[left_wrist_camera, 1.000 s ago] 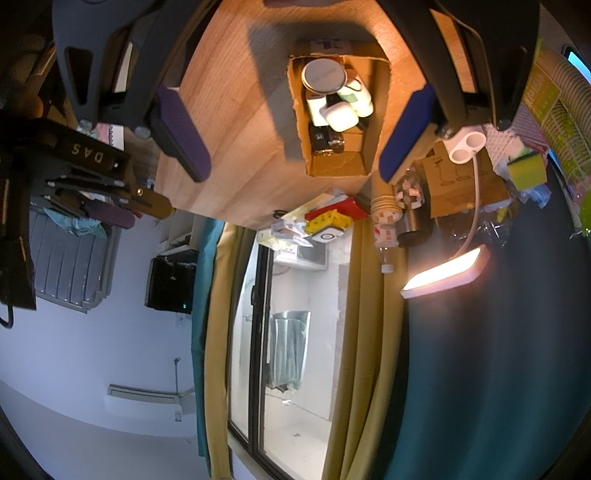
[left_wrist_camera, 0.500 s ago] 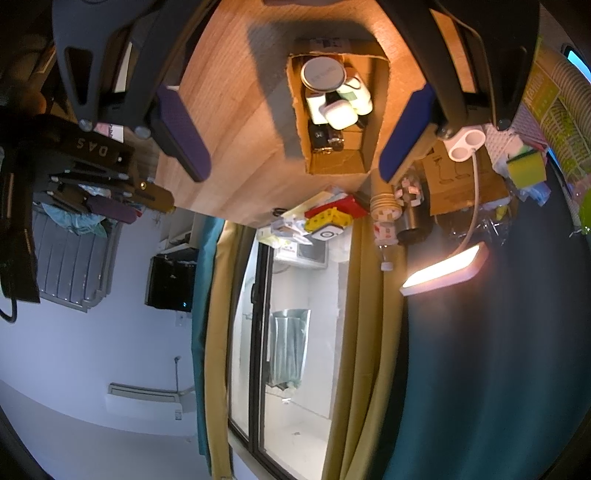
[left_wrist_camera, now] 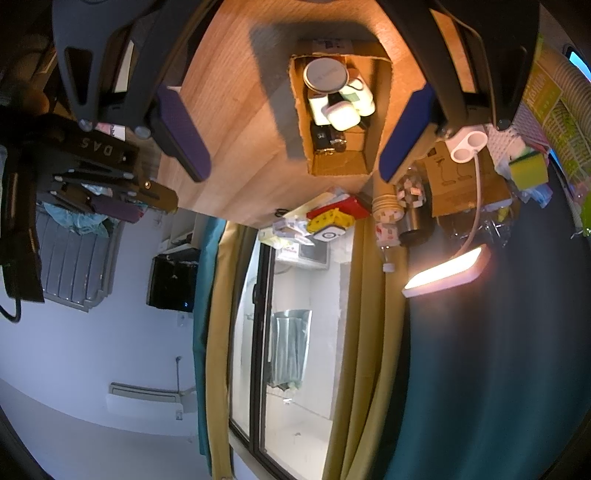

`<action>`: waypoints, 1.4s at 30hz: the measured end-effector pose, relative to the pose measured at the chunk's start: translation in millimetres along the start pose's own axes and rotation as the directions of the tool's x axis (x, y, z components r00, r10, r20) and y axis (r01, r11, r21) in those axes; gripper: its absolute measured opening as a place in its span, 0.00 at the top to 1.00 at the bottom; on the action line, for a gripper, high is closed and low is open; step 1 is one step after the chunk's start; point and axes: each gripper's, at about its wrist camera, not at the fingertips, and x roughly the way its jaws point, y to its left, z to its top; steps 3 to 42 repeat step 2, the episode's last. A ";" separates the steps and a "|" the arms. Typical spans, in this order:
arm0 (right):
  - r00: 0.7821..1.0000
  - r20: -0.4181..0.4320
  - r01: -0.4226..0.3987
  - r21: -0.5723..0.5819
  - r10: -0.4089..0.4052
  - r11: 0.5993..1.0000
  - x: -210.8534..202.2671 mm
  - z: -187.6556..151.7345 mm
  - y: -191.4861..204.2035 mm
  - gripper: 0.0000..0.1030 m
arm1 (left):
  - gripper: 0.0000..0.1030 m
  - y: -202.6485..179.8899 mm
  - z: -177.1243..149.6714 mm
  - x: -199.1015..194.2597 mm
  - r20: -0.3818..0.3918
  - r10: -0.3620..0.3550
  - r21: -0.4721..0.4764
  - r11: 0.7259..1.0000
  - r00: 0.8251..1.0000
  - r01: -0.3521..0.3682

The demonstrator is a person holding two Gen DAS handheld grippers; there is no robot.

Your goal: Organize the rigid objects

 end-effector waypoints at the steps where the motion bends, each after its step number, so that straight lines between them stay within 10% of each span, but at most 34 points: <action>1: 1.000 0.000 -0.001 0.001 0.001 1.000 -0.7 -0.6 -0.2 0.35 | 0.09 -2.2 -0.9 -0.6 0.001 0.000 0.001 1.000 1.000 0.000; 42: 1.000 0.000 -0.001 0.001 0.001 1.000 -0.7 -0.6 -0.2 0.35 | 0.09 -2.7 -1.4 1.0 -0.001 0.003 0.001 1.000 1.000 -0.003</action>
